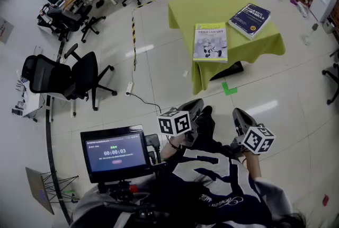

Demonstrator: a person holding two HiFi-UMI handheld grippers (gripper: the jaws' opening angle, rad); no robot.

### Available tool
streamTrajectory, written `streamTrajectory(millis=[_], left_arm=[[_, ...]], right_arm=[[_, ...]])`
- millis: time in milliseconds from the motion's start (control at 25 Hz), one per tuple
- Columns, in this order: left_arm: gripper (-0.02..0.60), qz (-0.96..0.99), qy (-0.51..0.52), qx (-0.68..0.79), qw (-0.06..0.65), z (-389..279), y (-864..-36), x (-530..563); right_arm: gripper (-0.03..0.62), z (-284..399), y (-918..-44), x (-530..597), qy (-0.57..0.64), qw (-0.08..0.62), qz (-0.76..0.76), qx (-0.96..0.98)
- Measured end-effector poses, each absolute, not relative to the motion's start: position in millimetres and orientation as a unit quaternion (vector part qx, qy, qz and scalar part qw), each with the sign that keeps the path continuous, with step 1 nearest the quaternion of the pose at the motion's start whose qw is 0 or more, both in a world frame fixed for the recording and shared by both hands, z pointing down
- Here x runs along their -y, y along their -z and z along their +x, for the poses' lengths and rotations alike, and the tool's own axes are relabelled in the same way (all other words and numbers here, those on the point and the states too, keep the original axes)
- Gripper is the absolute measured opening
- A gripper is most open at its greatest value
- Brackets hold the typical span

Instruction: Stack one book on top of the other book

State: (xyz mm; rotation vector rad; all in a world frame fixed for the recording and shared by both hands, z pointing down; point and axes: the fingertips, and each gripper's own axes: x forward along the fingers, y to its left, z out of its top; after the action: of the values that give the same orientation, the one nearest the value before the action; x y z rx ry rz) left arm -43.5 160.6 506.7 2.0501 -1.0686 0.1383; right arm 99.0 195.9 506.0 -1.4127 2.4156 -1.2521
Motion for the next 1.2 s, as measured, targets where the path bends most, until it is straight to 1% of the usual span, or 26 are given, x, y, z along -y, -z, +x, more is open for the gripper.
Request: streamTrajectory(millis=[120, 360, 560, 640, 680, 720, 760, 840, 1080, 1200], left_arm=[[0.003, 0.801, -0.050, 0.433, 0.411, -59, -518, -144], [0.003, 0.786, -0.047, 0.438, 0.434, -81, -536, -66], [0.003, 0.780, -0.074, 0.429, 0.449, -95, -555, -14], [0.012, 0.777, -0.084, 0.421, 0.461, -99, -566, 4], [0.012, 0.775, -0.089, 0.416, 0.466, -101, -571, 12], [0.014, 0.774, -0.094, 0.412, 0.471, -103, -576, 20], [0.014, 0.774, -0.099, 0.408, 0.475, -104, -580, 26], [0.014, 0.772, -0.103, 0.401, 0.482, -104, -586, 38], [0.014, 0.763, -0.112, 0.394, 0.500, -116, -607, 57], [0.014, 0.760, -0.120, 0.393, 0.503, -122, -613, 58]], right_arm=[[-0.006, 91, -514, -184, 0.412, 0.034, -0.461, -0.786], [-0.006, 72, -525, -114, 0.419, 0.018, -0.457, -0.785], [-0.006, 55, -532, -58, 0.423, 0.010, -0.459, -0.781], [-0.006, 52, -540, -38, 0.428, -0.001, -0.460, -0.778], [0.015, 51, -545, -29, 0.433, -0.006, -0.460, -0.775], [0.074, 51, -550, -19, 0.439, -0.010, -0.460, -0.771], [0.104, 53, -556, -9, 0.447, -0.012, -0.462, -0.766], [0.128, 59, -570, 14, 0.463, -0.011, -0.469, -0.752], [0.252, 63, -614, 84, 0.493, -0.028, -0.453, -0.742], [0.270, 62, -629, 106, 0.528, -0.004, -0.438, -0.727]])
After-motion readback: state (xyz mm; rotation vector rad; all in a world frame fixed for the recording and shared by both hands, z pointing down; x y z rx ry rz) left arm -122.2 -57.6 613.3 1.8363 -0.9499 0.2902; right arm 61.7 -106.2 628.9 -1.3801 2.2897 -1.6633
